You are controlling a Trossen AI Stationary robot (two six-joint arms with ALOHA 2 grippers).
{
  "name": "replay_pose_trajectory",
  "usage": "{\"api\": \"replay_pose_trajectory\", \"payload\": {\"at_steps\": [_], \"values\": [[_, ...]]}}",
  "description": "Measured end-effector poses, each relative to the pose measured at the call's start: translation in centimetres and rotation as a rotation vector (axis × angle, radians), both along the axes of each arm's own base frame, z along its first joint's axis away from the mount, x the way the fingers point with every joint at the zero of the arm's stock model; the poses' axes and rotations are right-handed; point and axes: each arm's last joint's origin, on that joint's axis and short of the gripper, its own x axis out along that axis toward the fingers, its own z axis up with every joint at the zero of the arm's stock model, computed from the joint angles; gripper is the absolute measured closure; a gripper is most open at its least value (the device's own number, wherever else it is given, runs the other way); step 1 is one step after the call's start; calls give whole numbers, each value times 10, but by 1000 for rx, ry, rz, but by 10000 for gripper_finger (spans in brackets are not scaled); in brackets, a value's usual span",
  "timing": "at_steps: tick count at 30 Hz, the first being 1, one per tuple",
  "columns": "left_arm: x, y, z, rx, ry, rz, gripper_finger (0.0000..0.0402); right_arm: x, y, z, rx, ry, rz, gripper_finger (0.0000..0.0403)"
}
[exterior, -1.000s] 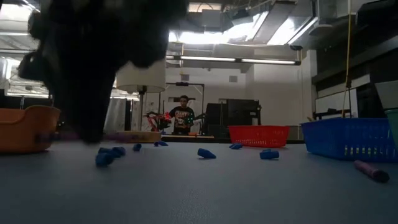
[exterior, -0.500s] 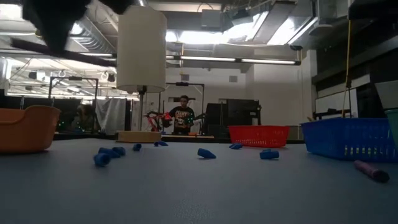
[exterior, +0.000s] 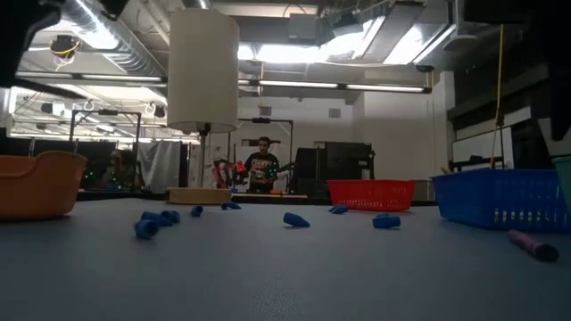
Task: Sort crayons
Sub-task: Put the violet crayon into the orange bin
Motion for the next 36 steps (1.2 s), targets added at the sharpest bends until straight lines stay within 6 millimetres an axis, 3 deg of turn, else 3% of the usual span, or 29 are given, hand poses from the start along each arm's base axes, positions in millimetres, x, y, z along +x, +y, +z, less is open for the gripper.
{"api": "replay_pose_trajectory", "payload": {"at_steps": [16,21,26,31,36], "values": [[-21,-6,-32,60,68,-35,305,23,-10,-3,90,-14,79,265],[-20,-7,-33,51,56,-34,300,16,-13,2,77,84,55,265],[-18,-8,-34,35,33,-33,300,12,-16,18,29,124,3,265],[-16,-10,-35,21,11,-34,300,19,-11,34,56,49,24,265],[-14,-11,-35,10,-7,-34,300,33,-1,34,144,-83,112,265]]}}
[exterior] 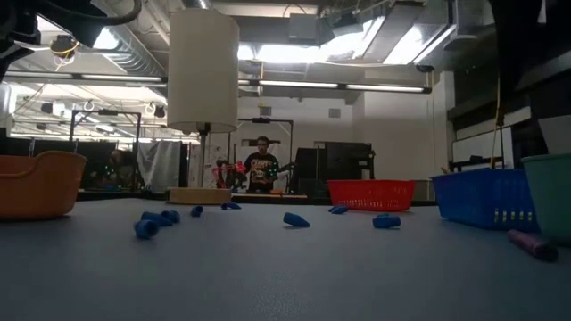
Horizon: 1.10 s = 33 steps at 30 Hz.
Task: Sort crayons
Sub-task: Put the violet crayon into the orange bin
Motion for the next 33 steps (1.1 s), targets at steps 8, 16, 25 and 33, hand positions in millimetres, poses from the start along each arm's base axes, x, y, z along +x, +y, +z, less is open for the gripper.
{"api": "replay_pose_trajectory", "payload": {"at_steps": [8,16,25,33], "values": [[2,-1,-1,-12,-16,0,300,9,-8,-28,67,49,88,265],[2,0,0,15,-40,-11,300,17,-18,-57,161,63,146,265],[3,0,-1,30,-57,-17,300,14,-27,-73,160,90,155,265],[5,-1,-1,16,-76,-16,300,6,-33,-89,152,115,149,265]]}}
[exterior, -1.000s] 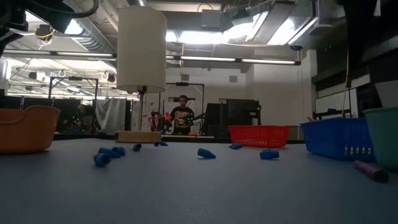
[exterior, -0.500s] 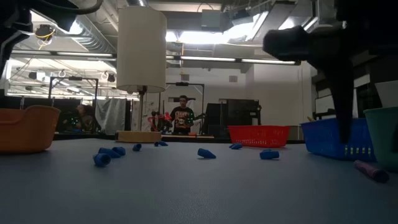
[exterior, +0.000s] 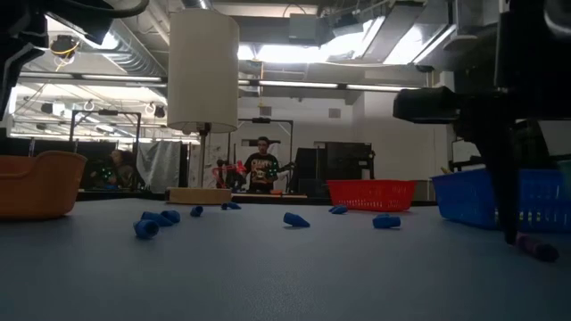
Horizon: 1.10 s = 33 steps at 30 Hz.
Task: Sort crayons
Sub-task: Put the violet crayon into the orange bin
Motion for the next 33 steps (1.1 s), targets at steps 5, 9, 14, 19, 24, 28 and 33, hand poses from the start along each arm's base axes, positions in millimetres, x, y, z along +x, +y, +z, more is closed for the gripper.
{"api": "replay_pose_trajectory", "payload": {"at_steps": [5,9,14,19,24,28,33], "values": [[0,0,0,-1,-1,0,300,0,0,-1,1,-3,0,274],[0,0,0,-3,-5,0,300,0,1,-1,3,-2,1,310],[1,0,0,6,-15,-4,300,0,1,-2,7,1,2,368],[4,-1,0,31,-70,-16,300,0,1,-2,3,-2,4,394],[6,-2,1,15,-82,-15,300,3,3,2,3,-5,10,372],[10,-5,11,-6,-105,-25,300,15,7,15,-32,-92,68,375],[18,-13,33,-50,-162,-98,300,33,0,33,-55,-168,115,389]]}}
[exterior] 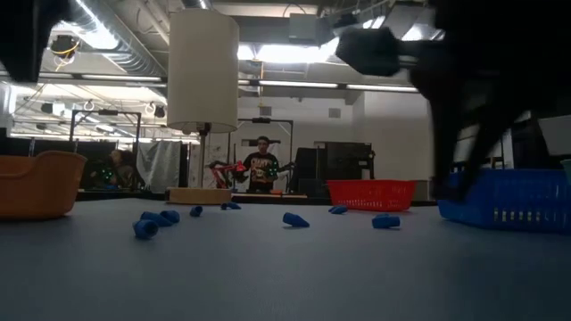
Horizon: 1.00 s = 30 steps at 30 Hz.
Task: Sort crayons
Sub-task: Put the violet crayon into the orange bin
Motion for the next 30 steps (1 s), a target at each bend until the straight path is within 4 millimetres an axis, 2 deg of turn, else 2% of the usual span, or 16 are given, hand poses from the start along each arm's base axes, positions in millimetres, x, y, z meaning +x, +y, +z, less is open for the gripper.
{"api": "replay_pose_trajectory", "payload": {"at_steps": [7,12,16,24,27,30], "values": [[0,-11,44,81,-145,-56,300,39,-27,22,68,-153,-35,386],[-10,-15,86,173,-247,-98,300,69,-45,31,148,-337,-17,385],[-17,-14,119,249,-408,-181,300,90,-60,41,262,-474,27,384],[-52,27,169,440,-654,-208,300,123,-96,64,461,-754,83,384],[-68,44,183,502,-705,-236,300,133,-108,65,513,-824,103,384],[-87,63,189,538,-748,-233,300,145,-116,56,554,-893,128,384]]}}
